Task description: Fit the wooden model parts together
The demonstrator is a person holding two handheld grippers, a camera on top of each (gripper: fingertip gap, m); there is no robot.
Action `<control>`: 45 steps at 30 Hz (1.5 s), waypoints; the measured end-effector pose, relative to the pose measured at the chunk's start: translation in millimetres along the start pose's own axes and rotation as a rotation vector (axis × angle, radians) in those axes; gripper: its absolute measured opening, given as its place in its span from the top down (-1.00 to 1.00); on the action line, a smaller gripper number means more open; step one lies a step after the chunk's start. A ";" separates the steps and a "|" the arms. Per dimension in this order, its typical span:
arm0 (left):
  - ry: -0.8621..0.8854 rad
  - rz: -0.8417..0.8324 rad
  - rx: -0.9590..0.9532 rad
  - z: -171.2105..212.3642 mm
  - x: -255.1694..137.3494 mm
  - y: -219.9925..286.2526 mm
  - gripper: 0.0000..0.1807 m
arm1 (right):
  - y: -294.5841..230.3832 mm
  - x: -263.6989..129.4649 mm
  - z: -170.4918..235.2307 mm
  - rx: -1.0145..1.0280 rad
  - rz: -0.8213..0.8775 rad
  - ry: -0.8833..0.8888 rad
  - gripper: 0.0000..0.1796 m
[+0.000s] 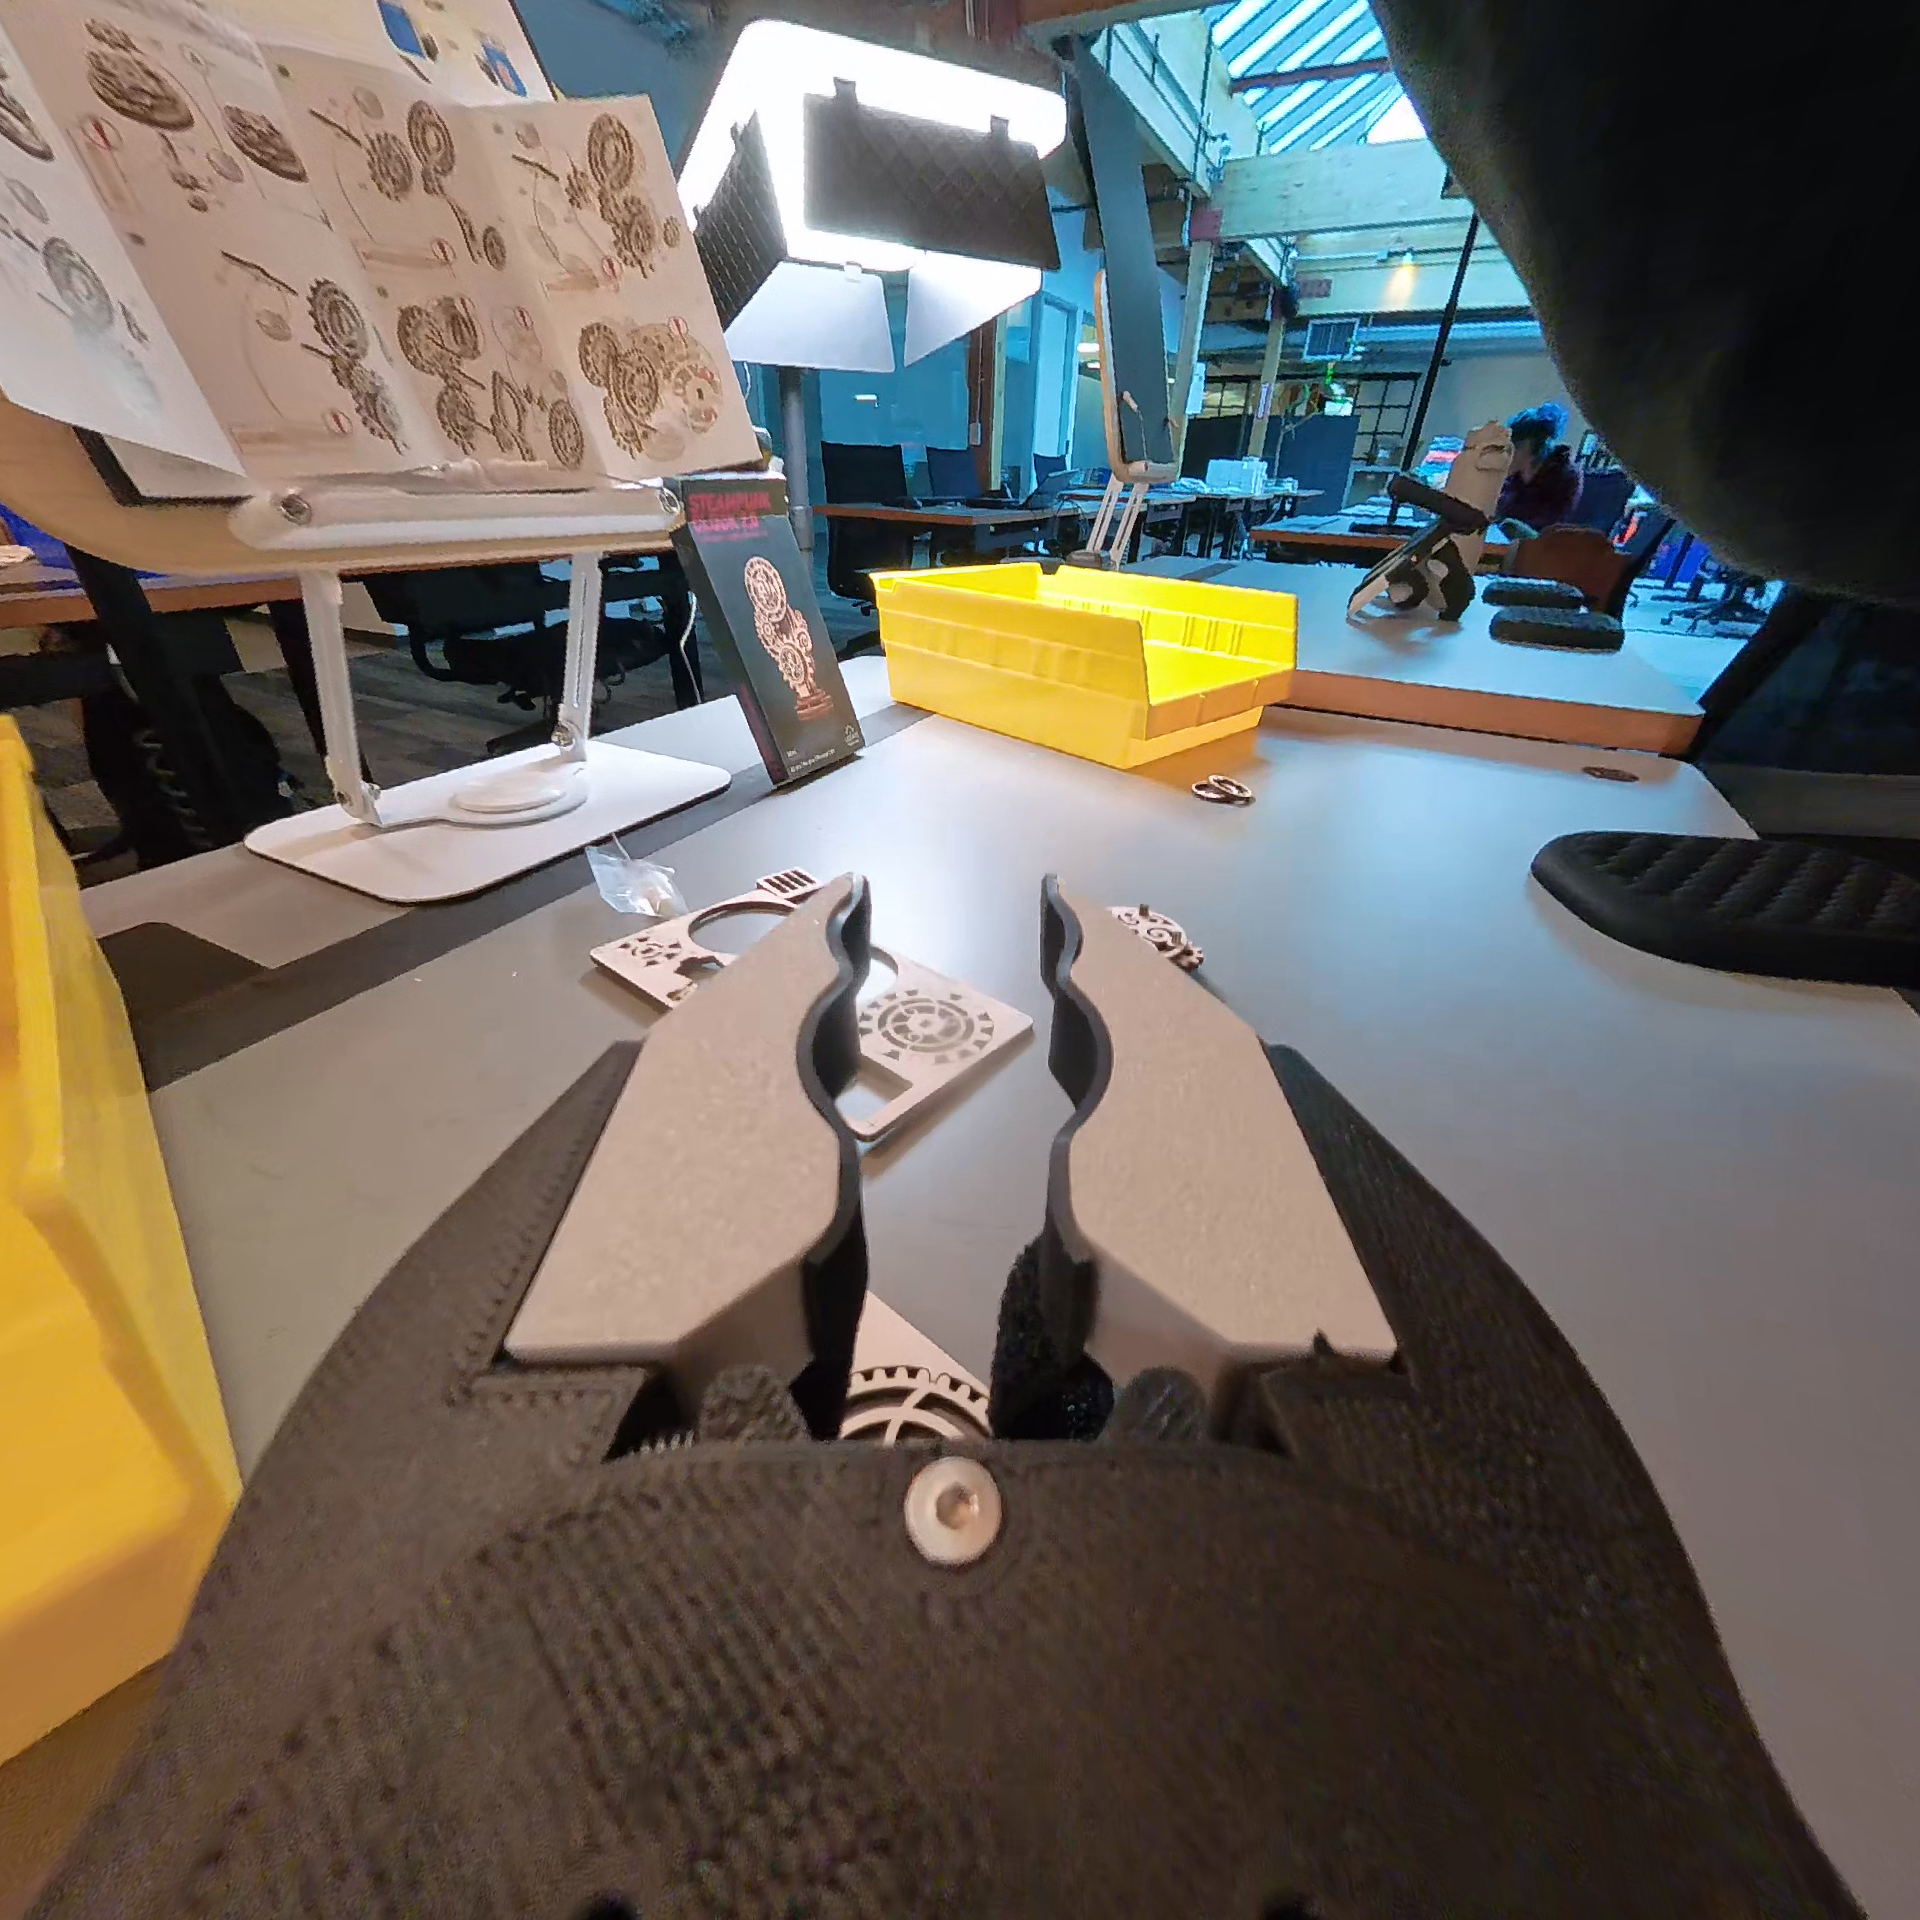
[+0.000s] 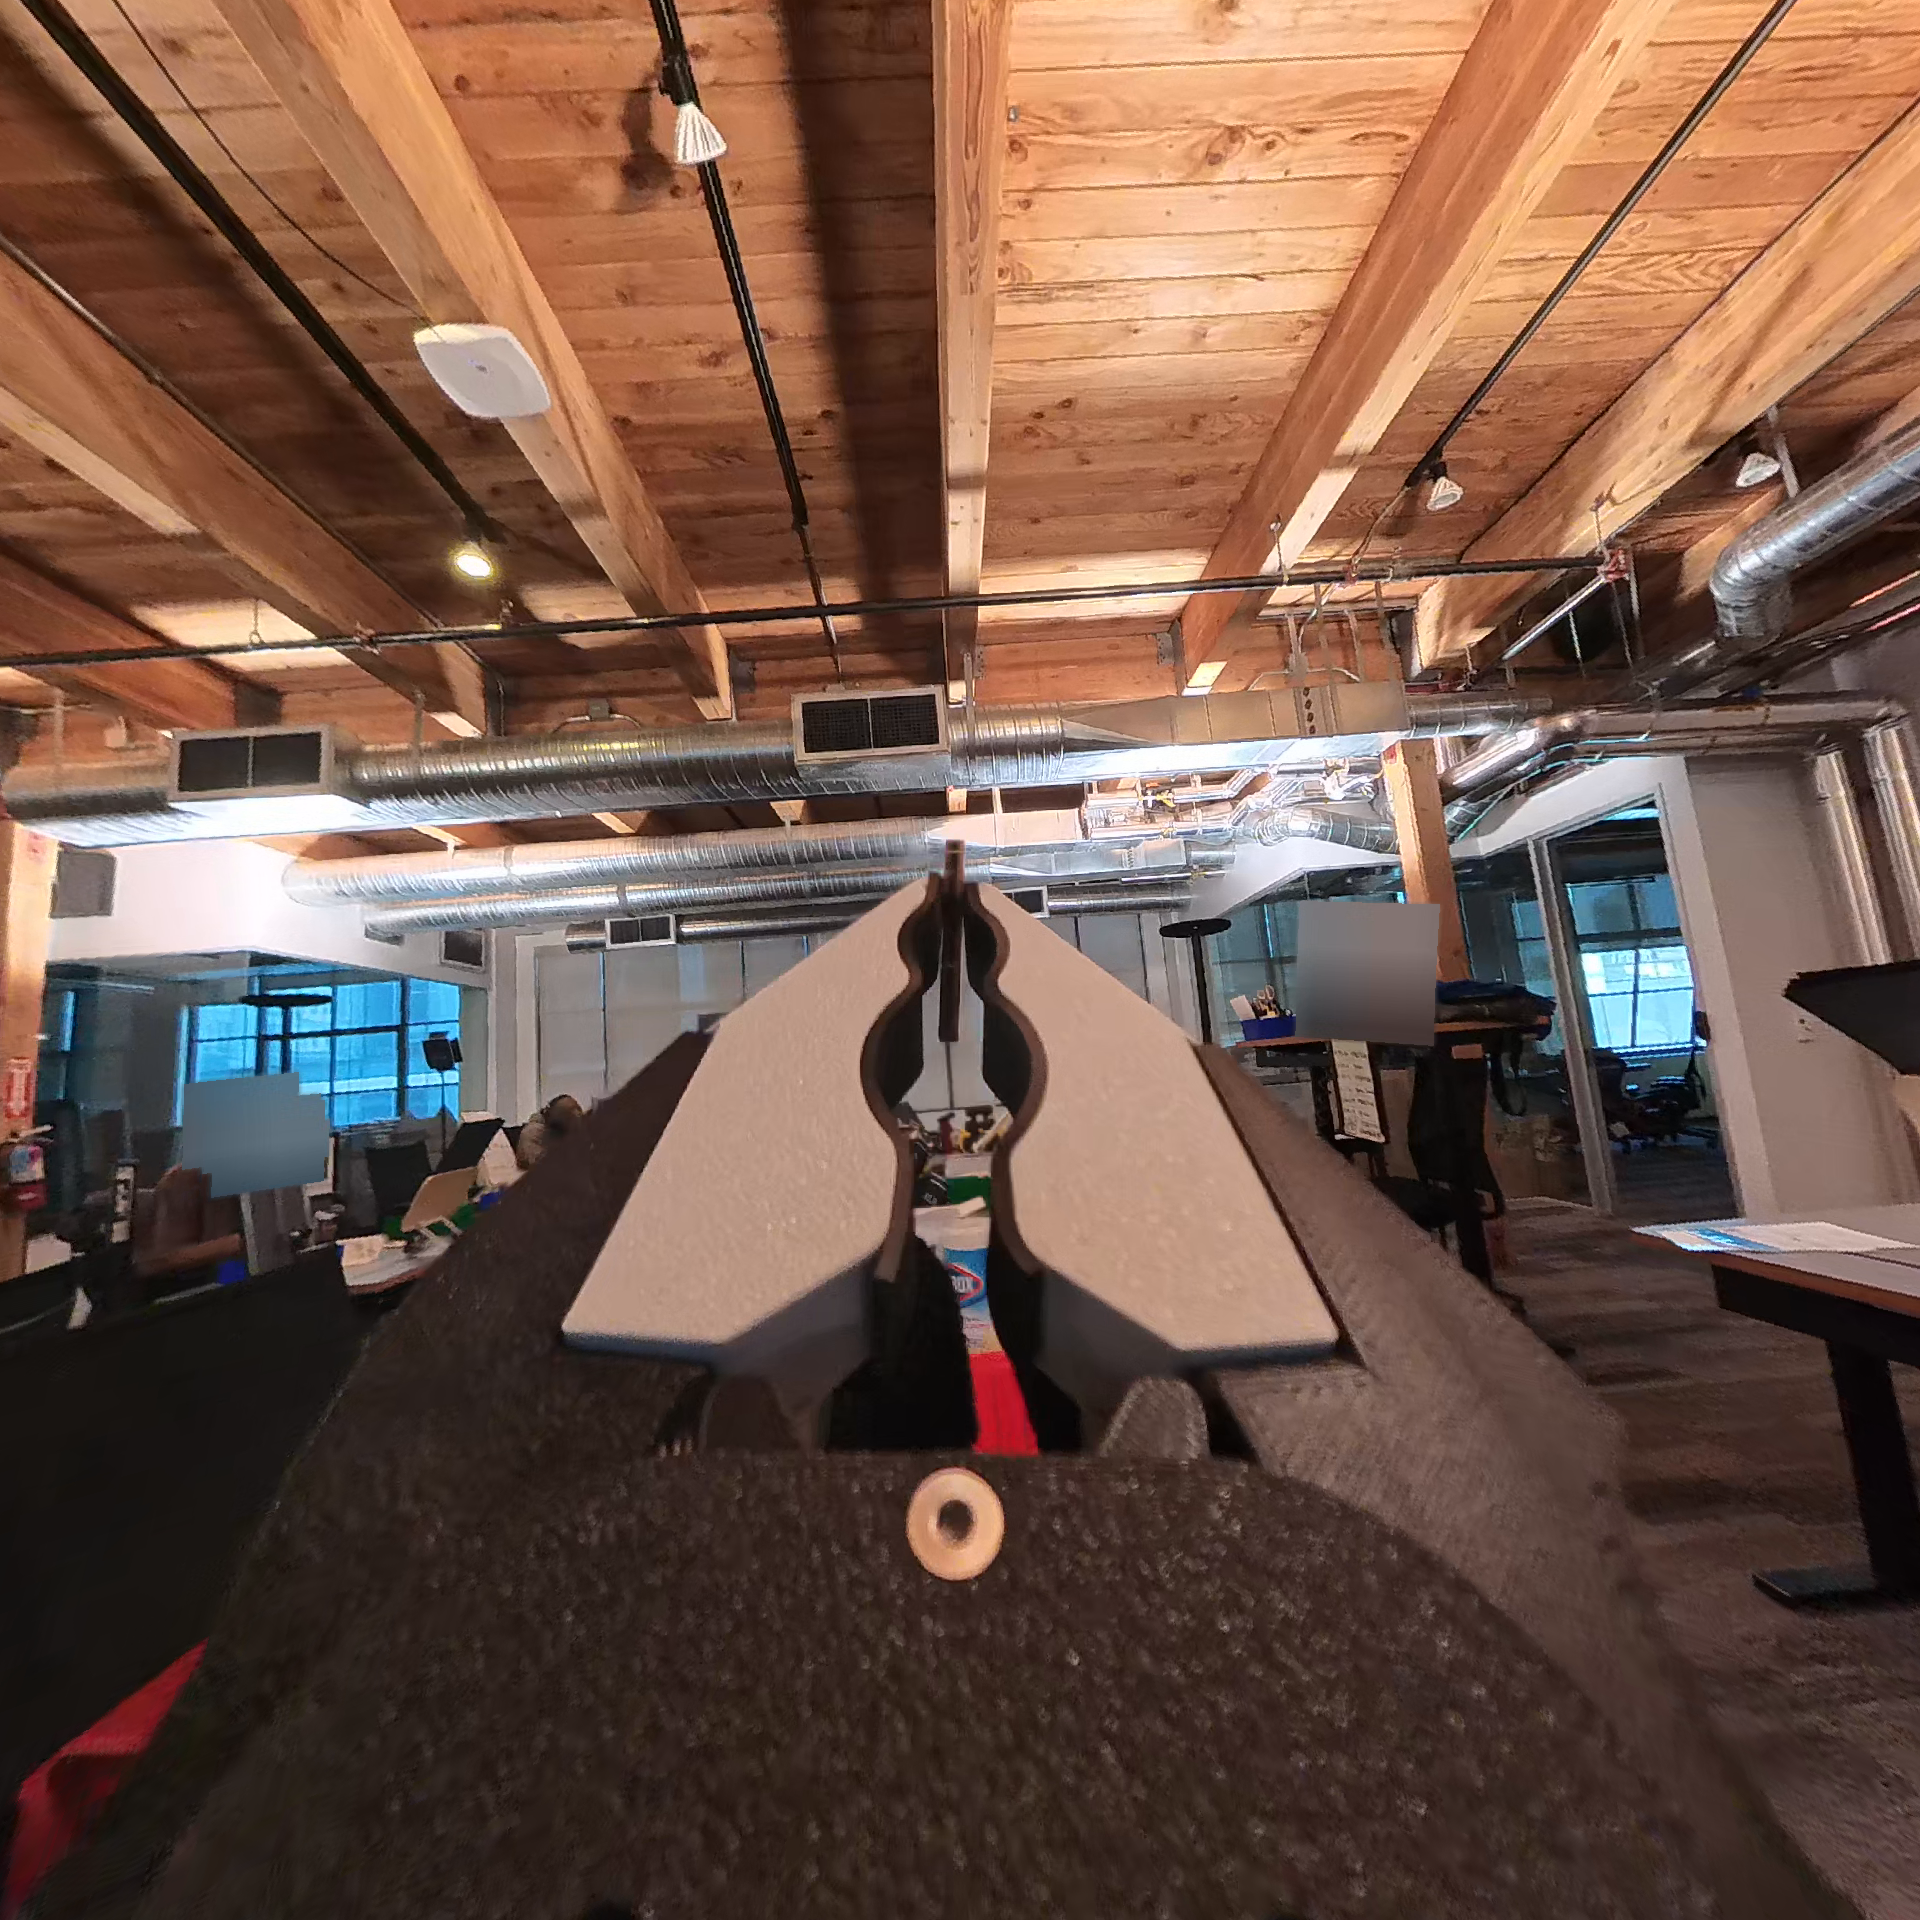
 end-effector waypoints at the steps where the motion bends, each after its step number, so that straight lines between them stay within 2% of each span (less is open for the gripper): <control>1: 0.009 -0.010 -0.005 -1.7 -0.8 -1.3 0.64 | -0.6 1.3 -0.5 -0.011 0.001 -0.009 0.98; 8: 0.060 -0.091 -0.025 -10.3 -8.0 -16.6 0.63 | -0.6 -1.0 -2.3 -0.037 0.018 -0.020 0.98; 11: 0.139 -0.160 0.006 -31.8 -17.3 -24.0 0.65 | 0.4 -3.3 2.5 -0.020 0.025 -0.022 0.98; 14: 0.321 -0.212 0.025 -91.9 -39.6 -29.2 0.74 | -0.8 -6.4 10.5 -0.020 0.029 -0.049 0.98; 18: 0.530 -0.312 0.118 -201.5 -72.1 -35.6 1.00 | -2.8 -7.9 32.6 -0.017 0.038 -0.092 0.98; 21: 0.598 -0.309 0.120 -268.6 -82.1 -39.7 1.00 | -7.0 -7.7 48.0 0.010 0.038 -0.097 0.99; 23: 0.600 -0.318 0.156 -294.6 -79.9 -42.6 0.97 | -9.5 -5.9 53.5 0.014 0.037 -0.103 0.99; 26: 0.515 -0.263 0.162 -305.3 -62.7 -45.0 0.73 | -11.7 -2.7 56.4 0.023 0.032 -0.106 0.99; 27: 0.513 -0.241 0.144 -306.2 -59.7 -45.4 0.74 | -12.2 -1.7 57.6 0.029 0.028 -0.110 0.99; 30: 0.516 -0.214 0.132 -305.3 -57.0 -46.1 1.00 | -14.0 0.0 60.4 0.036 0.022 -0.113 0.98; 35: 0.561 -0.204 0.103 -309.4 -62.3 -50.6 0.95 | -15.4 0.1 60.7 0.043 0.011 -0.122 0.98; 37: 0.566 -0.198 0.066 -313.9 -63.8 -54.3 0.81 | -15.6 -0.2 60.2 0.049 0.007 -0.120 0.99; 40: 0.503 -0.116 0.026 -313.5 -56.3 -53.1 0.85 | -16.4 0.3 60.4 0.056 -0.004 -0.118 0.99; 42: 0.485 -0.075 0.001 -312.4 -53.9 -53.1 0.97 | -15.5 0.4 61.1 0.060 -0.002 -0.120 0.98; 45: 0.497 -0.057 -0.023 -312.2 -55.7 -54.1 0.97 | -14.5 0.1 62.0 0.072 -0.012 -0.120 0.98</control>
Point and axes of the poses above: each gripper's, where its closed fingertips meet, x out along the fingers, z out of its underside, y = z × x across the jaws, the point moved 5 cm from there along -x, back along the fingers, and after that the axes turned 12 degrees about -z, right-handed, at the moved point
